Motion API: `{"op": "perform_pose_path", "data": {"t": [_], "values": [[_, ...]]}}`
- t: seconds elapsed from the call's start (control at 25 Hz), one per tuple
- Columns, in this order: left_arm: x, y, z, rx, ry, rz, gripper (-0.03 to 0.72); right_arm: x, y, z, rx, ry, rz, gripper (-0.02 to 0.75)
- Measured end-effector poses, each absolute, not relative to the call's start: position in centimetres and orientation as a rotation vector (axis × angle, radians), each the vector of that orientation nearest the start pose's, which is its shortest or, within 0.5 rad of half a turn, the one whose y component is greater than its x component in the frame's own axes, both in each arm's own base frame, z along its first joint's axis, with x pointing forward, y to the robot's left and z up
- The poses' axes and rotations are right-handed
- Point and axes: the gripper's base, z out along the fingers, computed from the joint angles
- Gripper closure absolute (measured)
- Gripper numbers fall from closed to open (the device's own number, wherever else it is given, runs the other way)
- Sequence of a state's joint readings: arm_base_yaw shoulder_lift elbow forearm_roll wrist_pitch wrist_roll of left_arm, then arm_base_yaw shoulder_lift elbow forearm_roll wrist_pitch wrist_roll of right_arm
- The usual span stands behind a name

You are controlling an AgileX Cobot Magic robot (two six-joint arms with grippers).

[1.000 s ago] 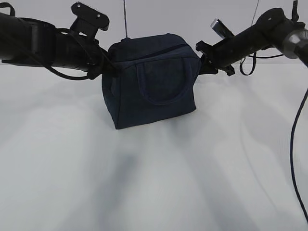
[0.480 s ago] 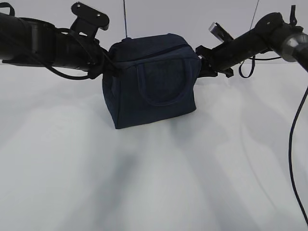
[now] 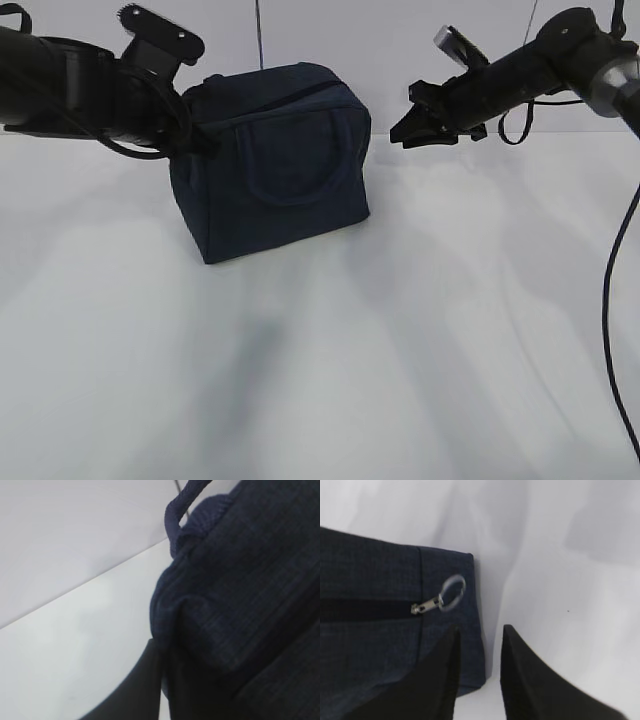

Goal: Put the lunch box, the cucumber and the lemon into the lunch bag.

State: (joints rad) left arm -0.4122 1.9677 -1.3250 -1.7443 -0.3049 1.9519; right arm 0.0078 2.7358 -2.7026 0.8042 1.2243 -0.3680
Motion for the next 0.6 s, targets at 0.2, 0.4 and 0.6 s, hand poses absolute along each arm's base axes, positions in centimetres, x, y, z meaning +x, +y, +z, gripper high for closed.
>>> {"op": "perform_pose_path", "data": {"t": [0.2, 0.4, 0.6], "values": [[41.6, -14.9, 20.5, 0.486, 2.098, 0.223, 0.698, 55.7, 6.7, 17.9, -0.357, 2.409, 0.956, 0.513], [41.6, -15.2, 20.6, 0.516, 2.087, 0.185, 0.683, 55.7, 6.9, 18.1, -0.436, 2.358, 0.961, 0.502], [41.6, -15.7, 20.7, 0.599, 2.050, 0.124, 0.550, 55.6, 6.9, 19.2, -0.557, 2.294, 0.905, 0.500]]}}
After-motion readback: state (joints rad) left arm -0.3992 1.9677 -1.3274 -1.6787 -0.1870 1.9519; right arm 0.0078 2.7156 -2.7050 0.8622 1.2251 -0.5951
